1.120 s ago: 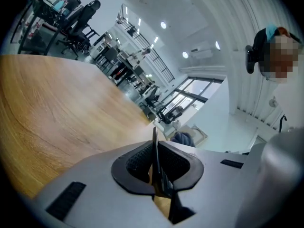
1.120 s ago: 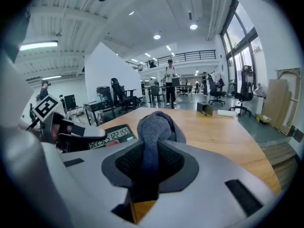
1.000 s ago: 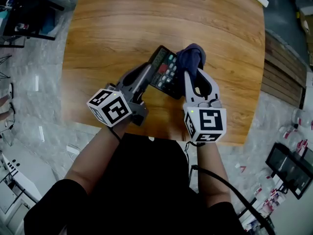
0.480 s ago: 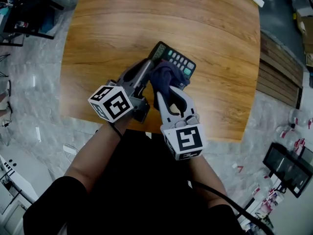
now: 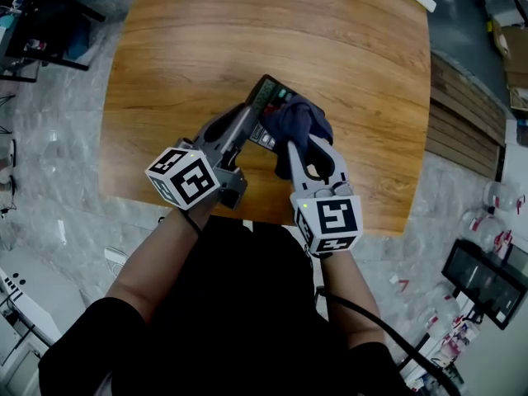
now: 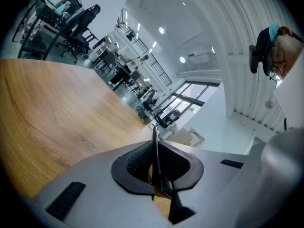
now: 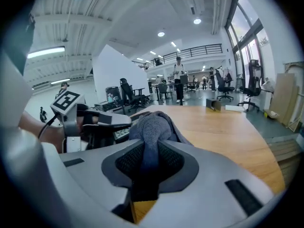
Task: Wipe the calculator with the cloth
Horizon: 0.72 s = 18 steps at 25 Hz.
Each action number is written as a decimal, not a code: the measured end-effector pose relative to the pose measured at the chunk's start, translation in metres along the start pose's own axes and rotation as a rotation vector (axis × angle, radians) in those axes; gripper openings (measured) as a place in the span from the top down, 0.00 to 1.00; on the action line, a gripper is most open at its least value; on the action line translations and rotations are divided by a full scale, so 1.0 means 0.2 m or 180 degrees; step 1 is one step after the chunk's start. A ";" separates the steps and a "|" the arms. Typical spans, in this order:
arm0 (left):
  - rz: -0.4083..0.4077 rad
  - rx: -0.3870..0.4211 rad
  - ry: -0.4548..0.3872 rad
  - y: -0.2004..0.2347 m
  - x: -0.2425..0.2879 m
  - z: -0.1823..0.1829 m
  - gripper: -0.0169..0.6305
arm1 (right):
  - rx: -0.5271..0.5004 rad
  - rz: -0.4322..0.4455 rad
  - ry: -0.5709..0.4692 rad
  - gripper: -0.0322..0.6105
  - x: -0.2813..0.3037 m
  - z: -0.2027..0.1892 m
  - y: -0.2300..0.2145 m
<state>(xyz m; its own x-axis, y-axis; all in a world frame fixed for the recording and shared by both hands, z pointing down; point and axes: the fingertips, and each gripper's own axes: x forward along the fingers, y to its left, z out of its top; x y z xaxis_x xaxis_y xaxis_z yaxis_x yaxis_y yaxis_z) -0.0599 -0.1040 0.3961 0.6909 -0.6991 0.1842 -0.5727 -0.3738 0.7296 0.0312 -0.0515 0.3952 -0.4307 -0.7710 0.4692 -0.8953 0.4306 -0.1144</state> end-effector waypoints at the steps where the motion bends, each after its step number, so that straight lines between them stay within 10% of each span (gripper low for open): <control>1: -0.0010 0.0002 0.0007 -0.01 -0.01 0.00 0.91 | -0.0015 -0.0093 -0.0005 0.83 -0.01 0.01 -0.06; 10: -0.0011 0.0030 0.0005 -0.03 -0.05 0.02 0.91 | -0.0114 -0.0633 -0.0137 0.83 -0.07 0.14 -0.42; 18: -0.0017 -0.0025 -0.0007 -0.04 -0.05 0.02 0.91 | -0.0303 -0.0340 -0.0008 0.83 -0.01 0.08 -0.17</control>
<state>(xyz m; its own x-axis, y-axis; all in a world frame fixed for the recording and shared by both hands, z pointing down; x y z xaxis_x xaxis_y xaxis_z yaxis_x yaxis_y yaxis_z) -0.0637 -0.0960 0.3864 0.6930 -0.6984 0.1789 -0.5655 -0.3726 0.7358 0.0607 -0.0717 0.3836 -0.3338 -0.8159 0.4721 -0.9213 0.3884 0.0198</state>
